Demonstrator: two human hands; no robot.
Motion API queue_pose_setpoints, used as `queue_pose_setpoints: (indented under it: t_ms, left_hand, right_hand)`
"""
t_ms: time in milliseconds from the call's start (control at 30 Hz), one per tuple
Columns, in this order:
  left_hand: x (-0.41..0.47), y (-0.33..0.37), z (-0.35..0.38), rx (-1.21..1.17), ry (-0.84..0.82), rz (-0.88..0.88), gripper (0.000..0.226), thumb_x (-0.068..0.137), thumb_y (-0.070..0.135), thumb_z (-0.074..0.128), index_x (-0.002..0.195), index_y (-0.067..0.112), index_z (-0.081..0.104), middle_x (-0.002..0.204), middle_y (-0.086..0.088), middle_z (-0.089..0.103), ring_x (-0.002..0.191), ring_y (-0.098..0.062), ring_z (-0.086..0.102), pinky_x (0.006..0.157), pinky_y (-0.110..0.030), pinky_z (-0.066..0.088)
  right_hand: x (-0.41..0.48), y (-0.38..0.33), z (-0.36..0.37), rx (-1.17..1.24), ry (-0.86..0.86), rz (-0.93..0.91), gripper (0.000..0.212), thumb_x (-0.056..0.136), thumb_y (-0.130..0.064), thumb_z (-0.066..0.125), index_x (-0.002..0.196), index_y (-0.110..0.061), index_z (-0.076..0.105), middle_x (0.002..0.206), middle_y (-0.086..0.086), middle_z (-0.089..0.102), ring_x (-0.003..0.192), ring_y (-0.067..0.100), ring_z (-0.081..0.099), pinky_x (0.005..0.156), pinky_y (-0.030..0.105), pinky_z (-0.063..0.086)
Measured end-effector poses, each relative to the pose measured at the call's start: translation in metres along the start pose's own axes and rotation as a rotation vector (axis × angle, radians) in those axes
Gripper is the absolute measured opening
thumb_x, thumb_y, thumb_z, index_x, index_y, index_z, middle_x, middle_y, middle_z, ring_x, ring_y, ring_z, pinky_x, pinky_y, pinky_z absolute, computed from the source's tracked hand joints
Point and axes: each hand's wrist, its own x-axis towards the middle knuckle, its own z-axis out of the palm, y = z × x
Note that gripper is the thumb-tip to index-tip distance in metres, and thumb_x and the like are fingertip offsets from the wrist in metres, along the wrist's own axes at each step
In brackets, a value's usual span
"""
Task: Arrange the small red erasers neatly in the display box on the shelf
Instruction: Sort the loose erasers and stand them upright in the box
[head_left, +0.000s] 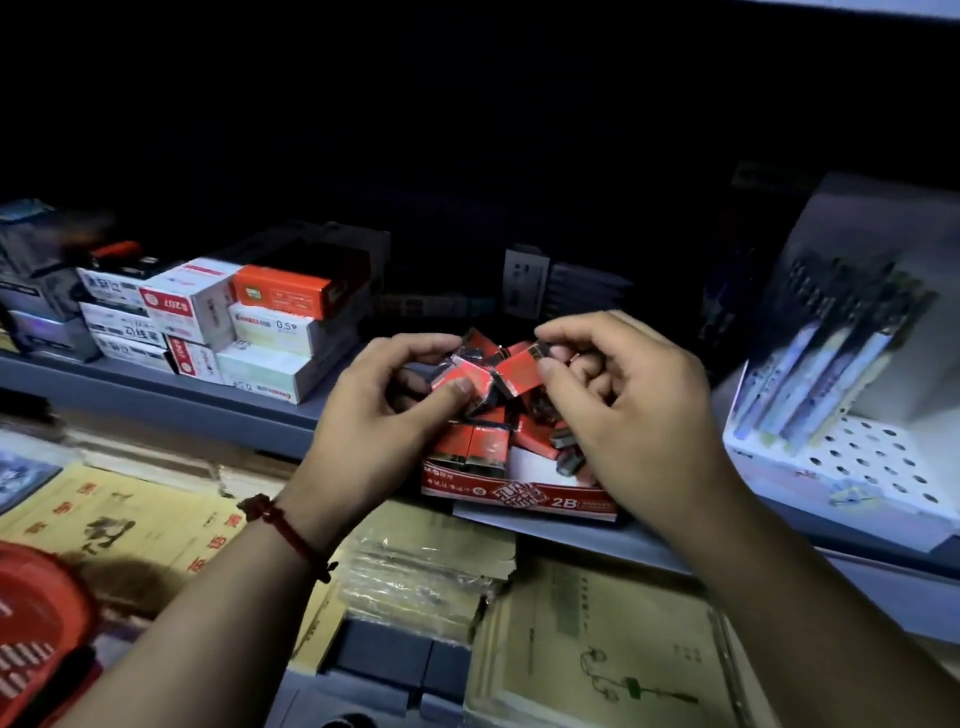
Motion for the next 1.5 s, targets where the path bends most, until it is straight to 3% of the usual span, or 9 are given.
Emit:
queue_pose_setpoints:
  t_ms: [133, 333, 467, 833, 967, 1100, 1233, 1333, 1500]
  left_hand:
    - [-0.003, 0.01, -0.002, 0.14, 0.027, 0.221, 0.022, 0.092, 0.013, 0.074, 0.109, 0.025, 0.075, 0.109, 0.009, 0.067, 0.102, -0.01, 0.064, 0.093, -0.028, 0.052]
    - [-0.007, 0.028, -0.002, 0.423, -0.048, 0.3, 0.036, 0.082, 0.059, 0.066, 0.114, 0.043, 0.072, 0.116, 0.026, 0.068, 0.122, -0.009, 0.055, 0.107, -0.054, 0.037]
    - [-0.012, 0.033, 0.004, 0.47, -0.085, 0.318, 0.044, 0.073, 0.064, 0.065, 0.113, 0.046, 0.07, 0.106, 0.03, 0.066, 0.114, -0.001, 0.053, 0.108, -0.049, 0.034]
    - [-0.01, 0.024, 0.001, 0.197, -0.084, 0.22, 0.034, 0.079, 0.021, 0.085, 0.109, 0.033, 0.076, 0.106, 0.012, 0.075, 0.109, -0.011, 0.066, 0.099, -0.034, 0.052]
    - [-0.009, 0.02, 0.001, 0.127, -0.141, 0.242, 0.028, 0.082, 0.014, 0.081, 0.107, 0.027, 0.079, 0.111, 0.01, 0.075, 0.115, -0.013, 0.067, 0.105, -0.042, 0.05]
    - [-0.005, 0.015, -0.001, 0.084, -0.156, 0.223, 0.023, 0.087, 0.006, 0.076, 0.109, 0.016, 0.079, 0.119, 0.004, 0.072, 0.12, -0.013, 0.064, 0.11, -0.04, 0.048]
    - [-0.005, 0.011, 0.0, 0.063, -0.15, 0.195, 0.021, 0.088, 0.004, 0.074, 0.106, 0.014, 0.077, 0.113, 0.002, 0.072, 0.115, -0.012, 0.066, 0.107, -0.035, 0.05]
    - [-0.004, 0.009, 0.001, 0.044, -0.152, 0.165, 0.02, 0.089, 0.006, 0.074, 0.106, 0.016, 0.077, 0.112, 0.003, 0.072, 0.112, -0.011, 0.066, 0.103, -0.032, 0.051]
    - [-0.005, 0.008, 0.001, 0.032, -0.15, 0.113, 0.022, 0.09, 0.009, 0.074, 0.109, 0.021, 0.076, 0.111, 0.003, 0.071, 0.107, -0.01, 0.067, 0.097, -0.028, 0.054]
  right_hand:
    - [-0.005, 0.001, -0.007, 0.129, -0.024, 0.137, 0.016, 0.094, -0.01, 0.07, 0.104, -0.02, 0.076, 0.088, 0.012, 0.067, 0.067, 0.021, 0.063, 0.055, 0.015, 0.053]
    - [-0.009, -0.003, -0.011, 0.328, -0.038, 0.217, 0.022, 0.094, -0.004, 0.068, 0.105, -0.021, 0.075, 0.08, 0.006, 0.071, 0.056, 0.01, 0.062, 0.046, 0.021, 0.052]
    - [-0.011, -0.004, -0.012, 0.361, -0.065, 0.218, 0.025, 0.094, -0.002, 0.067, 0.096, -0.025, 0.075, 0.068, 0.003, 0.068, 0.056, 0.015, 0.062, 0.052, 0.051, 0.06]
    - [-0.013, 0.002, -0.012, 0.3, -0.147, 0.224, 0.021, 0.087, -0.016, 0.079, 0.077, -0.016, 0.06, 0.075, 0.018, 0.069, 0.064, 0.045, 0.064, 0.057, 0.062, 0.055]
    - [-0.01, -0.003, -0.014, 0.311, -0.274, 0.184, 0.02, 0.087, -0.006, 0.077, 0.09, -0.023, 0.066, 0.076, 0.013, 0.061, 0.062, 0.027, 0.055, 0.057, 0.045, 0.054]
    - [-0.007, -0.005, -0.018, 0.256, -0.301, 0.155, 0.032, 0.092, -0.009, 0.071, 0.107, -0.037, 0.074, 0.084, 0.014, 0.061, 0.072, 0.044, 0.063, 0.059, 0.056, 0.057]
    - [-0.005, -0.002, -0.021, 0.13, -0.237, 0.138, 0.026, 0.088, -0.01, 0.076, 0.098, -0.034, 0.072, 0.081, 0.007, 0.063, 0.059, 0.024, 0.064, 0.057, 0.039, 0.062]
    - [-0.006, -0.001, -0.022, 0.055, -0.248, 0.151, 0.022, 0.082, -0.014, 0.083, 0.087, -0.028, 0.067, 0.076, 0.004, 0.065, 0.049, 0.014, 0.046, 0.048, 0.03, 0.049]
    - [-0.009, 0.0, -0.022, -0.088, -0.367, 0.163, 0.024, 0.08, -0.022, 0.085, 0.077, -0.024, 0.062, 0.069, -0.013, 0.067, 0.047, 0.002, 0.047, 0.049, 0.013, 0.034]
